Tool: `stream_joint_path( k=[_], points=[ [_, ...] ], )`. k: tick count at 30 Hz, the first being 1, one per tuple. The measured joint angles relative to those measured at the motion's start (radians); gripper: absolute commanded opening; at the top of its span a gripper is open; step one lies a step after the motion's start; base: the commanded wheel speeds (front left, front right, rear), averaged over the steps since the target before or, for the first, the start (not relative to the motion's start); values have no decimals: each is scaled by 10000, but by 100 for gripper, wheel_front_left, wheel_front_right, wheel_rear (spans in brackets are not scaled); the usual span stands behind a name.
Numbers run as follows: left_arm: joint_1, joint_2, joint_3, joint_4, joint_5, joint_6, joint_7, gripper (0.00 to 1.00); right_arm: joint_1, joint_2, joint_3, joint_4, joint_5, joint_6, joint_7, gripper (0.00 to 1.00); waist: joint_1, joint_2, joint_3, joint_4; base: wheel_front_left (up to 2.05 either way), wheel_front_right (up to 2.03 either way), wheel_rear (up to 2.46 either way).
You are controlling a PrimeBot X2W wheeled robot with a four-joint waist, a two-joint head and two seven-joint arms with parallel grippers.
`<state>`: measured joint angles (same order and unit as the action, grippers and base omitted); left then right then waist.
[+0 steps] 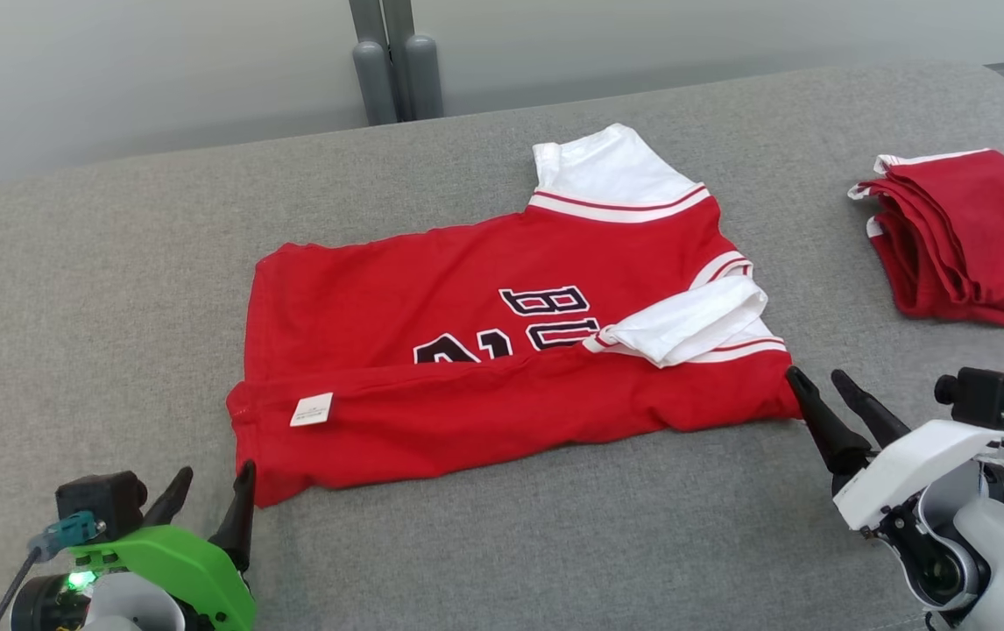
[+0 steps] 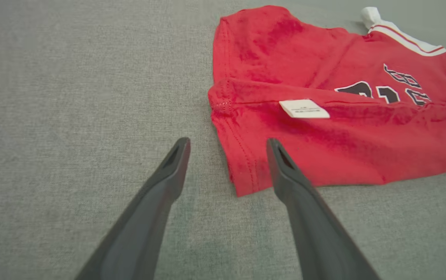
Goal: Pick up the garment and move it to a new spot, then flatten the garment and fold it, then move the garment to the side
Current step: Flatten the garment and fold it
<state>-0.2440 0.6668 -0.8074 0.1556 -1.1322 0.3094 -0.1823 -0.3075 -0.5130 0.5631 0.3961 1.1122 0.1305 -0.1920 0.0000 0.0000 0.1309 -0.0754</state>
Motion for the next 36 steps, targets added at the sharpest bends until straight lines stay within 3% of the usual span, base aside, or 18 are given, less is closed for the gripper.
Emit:
stream_joint_path(
  k=[6,20,21,23,24,25,26,27,28,29,36],
  points=[
    [-309,-322,-268,500,-67,-270,552,100,-290,201,215,625,2,0,435,100,0,0,148,80,0,0,0],
    [-639,-579,-320,1287,-460,-757,1020,100,-724,428,424,752,207,0,428,100,0,0,497,44,0,0,0],
    [-643,-585,-328,1325,-470,-788,1041,100,-751,433,466,765,217,0,493,88,0,0,504,40,0,0,0],
    [-648,-627,-347,1384,-531,-895,1114,100,-795,445,552,777,247,0,514,47,0,0,518,42,0,0,0],
    [-655,-650,-351,1400,-552,-928,1156,100,-827,449,577,777,280,0,518,36,0,0,523,44,0,0,0],
    [-671,-671,-357,1419,-554,-972,1191,79,-874,449,600,775,305,0,529,26,0,0,529,46,0,0,0],
    [-692,-686,-357,1444,-554,-991,1189,79,-903,447,623,763,309,0,529,19,0,0,532,47,0,0,0],
    [-713,-698,-347,1480,-554,-1032,1174,39,-910,445,640,746,334,0,527,16,0,0,532,47,0,0,0],
    [-730,-706,-349,1517,-554,-1070,1133,39,-910,443,654,732,372,0,522,14,0,0,528,46,0,0,0],
    [-741,-723,-353,1561,-554,-1080,1106,0,-910,437,673,719,395,0,495,0,0,0,515,45,0,0,0],
    [-733,-706,-428,1653,-554,-1225,1143,0,-845,127,901,476,464,0,449,0,0,0,339,39,0,0,0]
  ],
)
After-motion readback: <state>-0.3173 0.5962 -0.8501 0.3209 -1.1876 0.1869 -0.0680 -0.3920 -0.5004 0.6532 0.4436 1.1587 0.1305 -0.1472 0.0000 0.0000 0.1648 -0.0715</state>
